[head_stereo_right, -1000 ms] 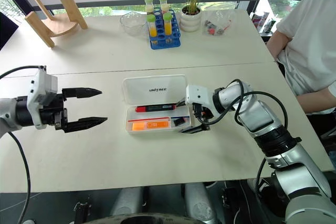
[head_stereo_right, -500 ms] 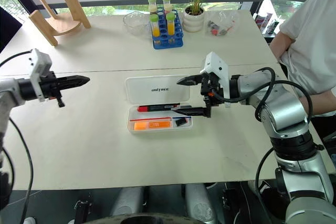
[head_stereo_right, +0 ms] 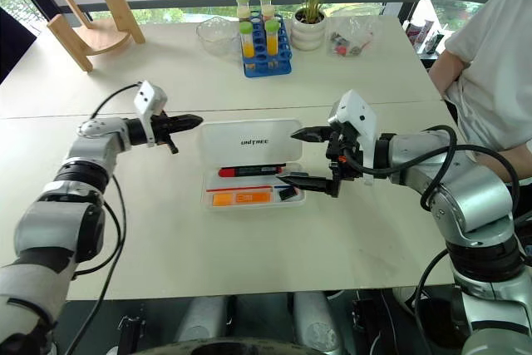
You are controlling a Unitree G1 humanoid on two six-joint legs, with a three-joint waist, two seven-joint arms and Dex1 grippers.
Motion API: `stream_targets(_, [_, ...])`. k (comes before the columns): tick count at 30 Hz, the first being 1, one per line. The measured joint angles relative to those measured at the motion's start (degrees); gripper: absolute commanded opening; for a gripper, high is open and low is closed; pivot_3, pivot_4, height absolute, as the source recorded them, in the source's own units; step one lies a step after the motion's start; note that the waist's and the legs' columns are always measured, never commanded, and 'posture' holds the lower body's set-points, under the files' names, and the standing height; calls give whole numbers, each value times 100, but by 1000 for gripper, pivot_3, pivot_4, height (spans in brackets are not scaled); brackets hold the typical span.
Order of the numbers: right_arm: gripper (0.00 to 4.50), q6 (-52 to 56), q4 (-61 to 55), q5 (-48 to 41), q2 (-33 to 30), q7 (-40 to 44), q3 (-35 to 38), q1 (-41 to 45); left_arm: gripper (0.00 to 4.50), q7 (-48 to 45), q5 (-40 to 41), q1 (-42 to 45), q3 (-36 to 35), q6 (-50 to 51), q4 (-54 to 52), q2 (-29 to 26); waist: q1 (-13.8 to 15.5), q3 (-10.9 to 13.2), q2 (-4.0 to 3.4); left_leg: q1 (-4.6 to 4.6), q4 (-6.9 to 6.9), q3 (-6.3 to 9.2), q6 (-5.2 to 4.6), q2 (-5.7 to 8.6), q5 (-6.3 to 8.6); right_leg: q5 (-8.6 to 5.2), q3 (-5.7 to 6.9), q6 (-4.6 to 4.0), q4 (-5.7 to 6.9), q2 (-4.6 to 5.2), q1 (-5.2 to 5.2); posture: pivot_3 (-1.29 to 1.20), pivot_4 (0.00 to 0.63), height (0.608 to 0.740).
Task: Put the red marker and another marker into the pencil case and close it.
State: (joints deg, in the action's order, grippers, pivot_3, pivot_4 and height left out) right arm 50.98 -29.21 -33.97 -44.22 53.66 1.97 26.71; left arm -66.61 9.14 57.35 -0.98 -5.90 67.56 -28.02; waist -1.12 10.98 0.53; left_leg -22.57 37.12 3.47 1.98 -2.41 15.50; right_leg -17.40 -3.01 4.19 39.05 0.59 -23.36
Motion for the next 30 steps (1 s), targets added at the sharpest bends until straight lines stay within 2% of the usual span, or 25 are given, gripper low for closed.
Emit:
stream_targets(7, [4500, 97, -99, -143, -185, -166, 118, -125, 38, -1087, 104, 108, -36, 541, -188, 110, -1, 0, 0, 1, 0, 1, 0, 1, 0, 0, 0, 0, 2, 0, 1, 0, 150, 740])
stream_targets(12, [4500, 99, -116, -281, -437, -88, 171, -367, 38, -1852, 167, -101, -16, 1043, -869, 29, 8, 0, 0, 0, 1, 1, 0, 1, 0, 0, 0, 0, 2, 1, 2, 0, 150, 740])
stream_targets(21, [4500, -48, -61, -319, -1154, 135, 857, -941, 38, -2447, 417, -819, 165, 1947, -2828, -129, 10, 0, 0, 4, 1, 1, 0, -1, 0, 0, -1, 0, 2, 0, 4, 0, 150, 740])
stream_targets(30, [4500, -17, -211, -523, -1365, 147, 1243, -1287, 38, -2461, 867, -1988, 906, 2769, -5108, -375, 19, -1, -2, 14, 5, 0, 1, -3, -1, 0, -4, 0, 3, 0, 17, 0, 150, 740])
